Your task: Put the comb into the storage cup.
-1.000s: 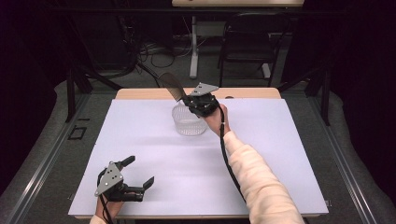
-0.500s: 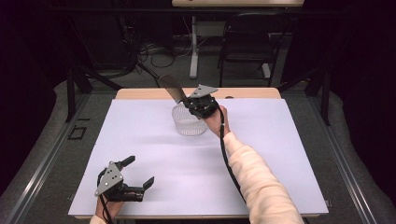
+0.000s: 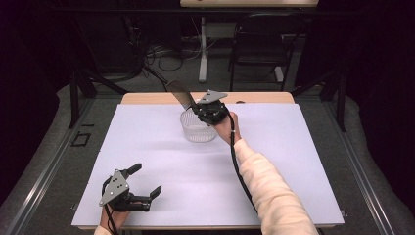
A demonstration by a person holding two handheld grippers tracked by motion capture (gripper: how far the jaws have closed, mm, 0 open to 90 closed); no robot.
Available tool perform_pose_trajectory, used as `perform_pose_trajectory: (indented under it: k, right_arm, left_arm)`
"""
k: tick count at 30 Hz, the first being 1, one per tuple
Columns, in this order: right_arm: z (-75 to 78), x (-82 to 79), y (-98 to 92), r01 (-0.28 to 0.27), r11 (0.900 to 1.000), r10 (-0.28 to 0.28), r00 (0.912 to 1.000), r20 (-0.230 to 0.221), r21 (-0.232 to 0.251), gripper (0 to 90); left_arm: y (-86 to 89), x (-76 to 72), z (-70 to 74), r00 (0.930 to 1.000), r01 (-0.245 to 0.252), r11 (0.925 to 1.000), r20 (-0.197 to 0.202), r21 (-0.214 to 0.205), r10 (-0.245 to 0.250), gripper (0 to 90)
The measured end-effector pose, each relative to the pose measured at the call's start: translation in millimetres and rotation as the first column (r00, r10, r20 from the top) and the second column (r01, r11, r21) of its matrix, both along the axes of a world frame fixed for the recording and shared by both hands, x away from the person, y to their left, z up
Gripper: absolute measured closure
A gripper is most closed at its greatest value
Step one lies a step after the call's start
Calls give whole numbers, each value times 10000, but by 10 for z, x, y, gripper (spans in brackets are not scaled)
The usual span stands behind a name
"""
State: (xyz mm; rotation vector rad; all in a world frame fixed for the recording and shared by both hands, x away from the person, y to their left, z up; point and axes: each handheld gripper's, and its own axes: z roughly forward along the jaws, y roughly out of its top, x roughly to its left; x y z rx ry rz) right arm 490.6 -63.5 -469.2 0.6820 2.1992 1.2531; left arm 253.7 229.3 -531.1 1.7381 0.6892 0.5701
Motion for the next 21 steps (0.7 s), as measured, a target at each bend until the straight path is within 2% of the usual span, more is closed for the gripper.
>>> perform_pose_trajectory:
  k: [21]
  right_arm:
    - [-50,-2,46,-127,9993,120,9997,-201,-355,714]
  left_arm:
    - [-5,0,0,10000,37,10000,-1,-15,-37,3]
